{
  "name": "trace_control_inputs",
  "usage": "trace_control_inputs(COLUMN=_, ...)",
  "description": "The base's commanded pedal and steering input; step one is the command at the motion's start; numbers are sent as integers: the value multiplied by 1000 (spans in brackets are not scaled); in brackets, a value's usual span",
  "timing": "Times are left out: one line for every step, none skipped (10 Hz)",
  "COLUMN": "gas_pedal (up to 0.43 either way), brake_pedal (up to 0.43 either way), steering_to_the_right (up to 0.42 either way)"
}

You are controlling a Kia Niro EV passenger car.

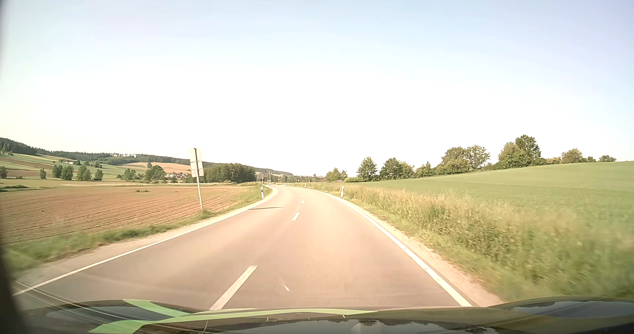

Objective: Follow the waypoints while adhering to traffic rules and regulations

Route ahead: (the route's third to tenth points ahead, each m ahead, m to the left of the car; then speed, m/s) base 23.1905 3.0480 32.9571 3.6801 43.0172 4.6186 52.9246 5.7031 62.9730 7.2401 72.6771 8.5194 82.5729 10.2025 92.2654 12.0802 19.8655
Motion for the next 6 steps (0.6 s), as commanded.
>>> trace_control_inputs(gas_pedal=240, brake_pedal=0, steering_to_the_right=-19)
trace_control_inputs(gas_pedal=240, brake_pedal=0, steering_to_the_right=-18)
trace_control_inputs(gas_pedal=240, brake_pedal=0, steering_to_the_right=-19)
trace_control_inputs(gas_pedal=240, brake_pedal=0, steering_to_the_right=-18)
trace_control_inputs(gas_pedal=240, brake_pedal=0, steering_to_the_right=-19)
trace_control_inputs(gas_pedal=228, brake_pedal=0, steering_to_the_right=-19)
